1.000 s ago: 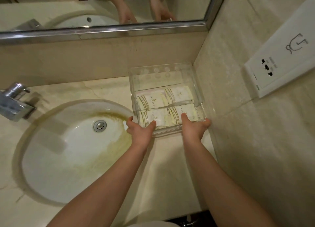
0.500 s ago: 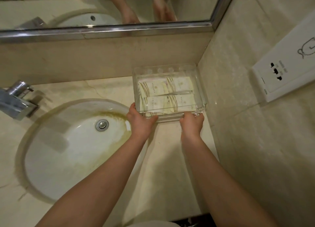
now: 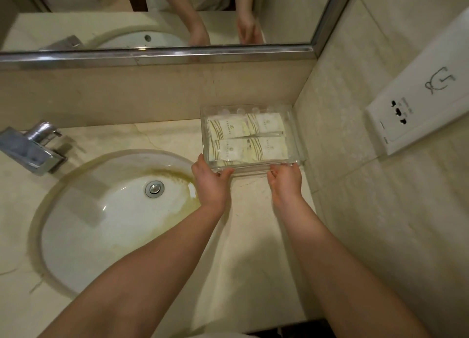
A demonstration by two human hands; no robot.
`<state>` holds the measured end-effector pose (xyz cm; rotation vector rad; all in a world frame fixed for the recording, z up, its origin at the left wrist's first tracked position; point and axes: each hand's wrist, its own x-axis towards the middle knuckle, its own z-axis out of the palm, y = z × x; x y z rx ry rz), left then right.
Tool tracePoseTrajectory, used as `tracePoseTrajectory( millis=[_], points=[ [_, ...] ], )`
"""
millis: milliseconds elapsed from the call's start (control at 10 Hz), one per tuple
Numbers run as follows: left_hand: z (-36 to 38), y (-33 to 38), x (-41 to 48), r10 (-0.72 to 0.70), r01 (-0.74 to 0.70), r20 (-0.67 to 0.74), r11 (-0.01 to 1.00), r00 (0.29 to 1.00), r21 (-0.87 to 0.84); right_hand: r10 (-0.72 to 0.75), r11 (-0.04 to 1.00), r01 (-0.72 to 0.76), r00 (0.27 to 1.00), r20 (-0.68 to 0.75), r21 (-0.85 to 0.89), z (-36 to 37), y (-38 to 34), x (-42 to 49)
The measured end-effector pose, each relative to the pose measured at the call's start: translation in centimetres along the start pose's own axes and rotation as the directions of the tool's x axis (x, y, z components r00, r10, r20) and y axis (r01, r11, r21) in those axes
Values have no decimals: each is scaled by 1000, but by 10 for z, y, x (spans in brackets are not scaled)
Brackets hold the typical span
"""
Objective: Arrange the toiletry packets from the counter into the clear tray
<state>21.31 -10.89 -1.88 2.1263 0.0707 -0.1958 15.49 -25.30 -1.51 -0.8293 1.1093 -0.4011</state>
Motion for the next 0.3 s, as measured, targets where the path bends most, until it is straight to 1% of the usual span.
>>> tracePoseTrajectory(
  millis=[100,200,300],
  points=[
    [-3,8,-1,-38,38,-17,999,999,15,27,1000,-27,998,64,5,-5,-9,-15],
    [-2,5,2,-39,40,-16,999,999,34,50,999,-51,995,82,1,-12,-16,-21],
    [-15,6,11,-41,39,70,999,997,26,47,991,-36,995,84,-127,-13,-29,-35]
  ],
)
